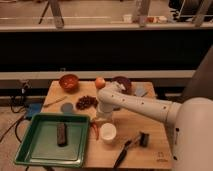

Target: Place pepper in red bowl

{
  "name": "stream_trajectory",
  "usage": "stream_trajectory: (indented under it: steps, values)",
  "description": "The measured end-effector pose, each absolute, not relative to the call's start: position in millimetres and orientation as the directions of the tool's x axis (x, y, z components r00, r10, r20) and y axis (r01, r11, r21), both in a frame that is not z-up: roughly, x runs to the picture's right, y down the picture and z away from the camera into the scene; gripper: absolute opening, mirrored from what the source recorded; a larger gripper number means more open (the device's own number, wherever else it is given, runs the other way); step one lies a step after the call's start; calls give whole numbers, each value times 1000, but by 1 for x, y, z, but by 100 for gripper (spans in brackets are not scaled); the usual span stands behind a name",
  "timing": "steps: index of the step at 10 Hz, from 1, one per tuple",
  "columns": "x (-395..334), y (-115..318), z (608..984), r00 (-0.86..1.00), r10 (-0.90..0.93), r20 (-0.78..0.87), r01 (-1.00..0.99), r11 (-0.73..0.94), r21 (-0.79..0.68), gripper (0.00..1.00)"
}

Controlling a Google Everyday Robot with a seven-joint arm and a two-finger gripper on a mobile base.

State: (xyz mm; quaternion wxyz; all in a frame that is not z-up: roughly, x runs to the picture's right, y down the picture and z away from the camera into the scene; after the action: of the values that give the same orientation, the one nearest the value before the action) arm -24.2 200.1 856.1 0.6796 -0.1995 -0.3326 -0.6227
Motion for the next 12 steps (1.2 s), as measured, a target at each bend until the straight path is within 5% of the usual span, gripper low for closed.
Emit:
stream_trajectory:
  steps: [2, 12]
  values:
    - [-23, 199, 856, 7, -714, 700, 979, 146, 139, 36]
    - [-22, 196, 852, 4, -714, 700, 980, 143, 140, 35]
